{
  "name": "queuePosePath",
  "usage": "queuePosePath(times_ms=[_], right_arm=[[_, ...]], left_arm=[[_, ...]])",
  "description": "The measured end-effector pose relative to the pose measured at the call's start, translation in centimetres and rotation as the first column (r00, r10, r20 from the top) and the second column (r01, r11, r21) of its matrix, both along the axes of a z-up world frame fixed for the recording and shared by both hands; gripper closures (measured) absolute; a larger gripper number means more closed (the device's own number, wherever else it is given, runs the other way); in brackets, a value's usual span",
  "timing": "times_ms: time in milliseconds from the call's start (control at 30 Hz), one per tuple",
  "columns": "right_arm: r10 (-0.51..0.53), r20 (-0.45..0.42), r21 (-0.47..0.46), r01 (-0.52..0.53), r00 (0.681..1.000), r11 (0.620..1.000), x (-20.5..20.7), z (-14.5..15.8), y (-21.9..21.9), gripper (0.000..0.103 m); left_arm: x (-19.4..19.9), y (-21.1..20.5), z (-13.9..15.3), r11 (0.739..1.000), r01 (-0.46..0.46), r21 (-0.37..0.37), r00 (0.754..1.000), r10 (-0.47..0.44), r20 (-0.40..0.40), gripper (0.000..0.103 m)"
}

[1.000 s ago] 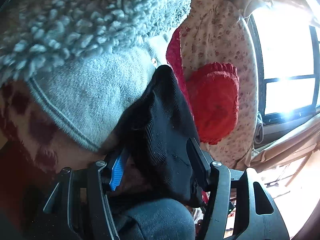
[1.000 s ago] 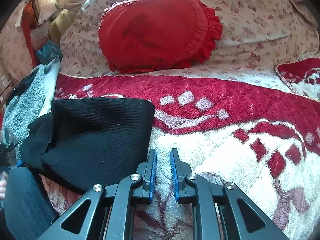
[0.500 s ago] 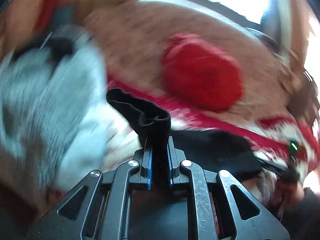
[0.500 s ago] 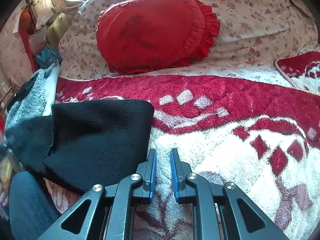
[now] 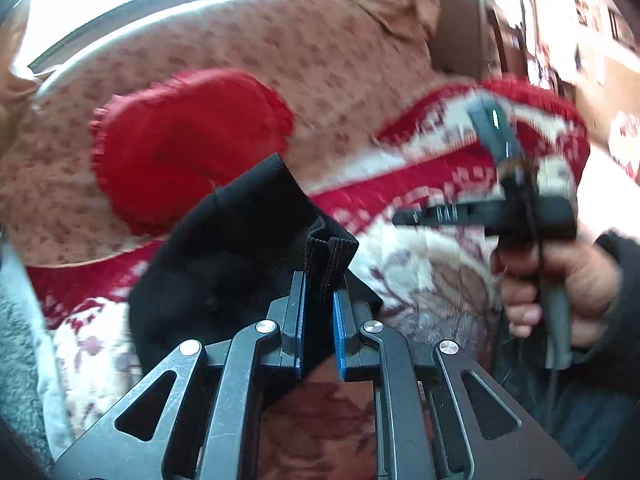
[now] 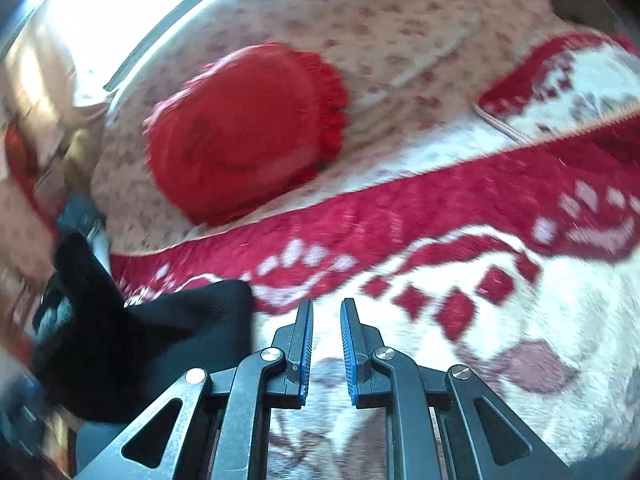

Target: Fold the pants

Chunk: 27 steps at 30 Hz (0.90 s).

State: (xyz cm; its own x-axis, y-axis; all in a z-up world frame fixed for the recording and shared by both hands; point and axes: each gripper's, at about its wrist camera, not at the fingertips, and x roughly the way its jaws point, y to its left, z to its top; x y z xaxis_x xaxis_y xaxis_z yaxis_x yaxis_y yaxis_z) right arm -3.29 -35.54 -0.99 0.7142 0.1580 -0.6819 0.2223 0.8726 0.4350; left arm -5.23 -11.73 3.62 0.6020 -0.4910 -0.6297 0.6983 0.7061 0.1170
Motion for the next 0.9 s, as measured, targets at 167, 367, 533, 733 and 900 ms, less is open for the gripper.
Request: queuePosePath(times_ms=[167,367,533,733,900], right_arm=[[0.013,-0.037,0.039,-0.011,0.999,0.999,0.3,-0.7,-0.1,0.090],[0.105,0.086,-0.048,-0.101,0.991,0.994,-0.6,1.8,2.0,0.090],[0.382,0.291,-0.167,-0.347,0.877,0.923,-2.6,5.9,6.5,0.090],[0.644,0.113,-0.309,-0.589,0.757,0.747,-2.6,4.0,13.4,0.090],[0.552,-0.040,-0.361,-0.528,0.833,0.769,-0.6,0.5,12.9,0.091]], left_arm=[[1.1,-1.3,-3.9,0.998,0.065,0.014,0.982,-0.061,-0.178,0.080],[-1.7,4.0,-0.4,0.970,0.070,-0.231,0.960,-0.128,-0.249,0.071],[-1.5,12.1,0.7,0.932,-0.179,-0.314,0.951,0.082,-0.299,0.071],[4.4,12.6,-5.5,0.897,-0.407,-0.172,0.763,0.230,-0.604,0.082],[6.5,9.6,-8.7,0.894,-0.440,-0.081,0.665,0.264,-0.698,0.093]])
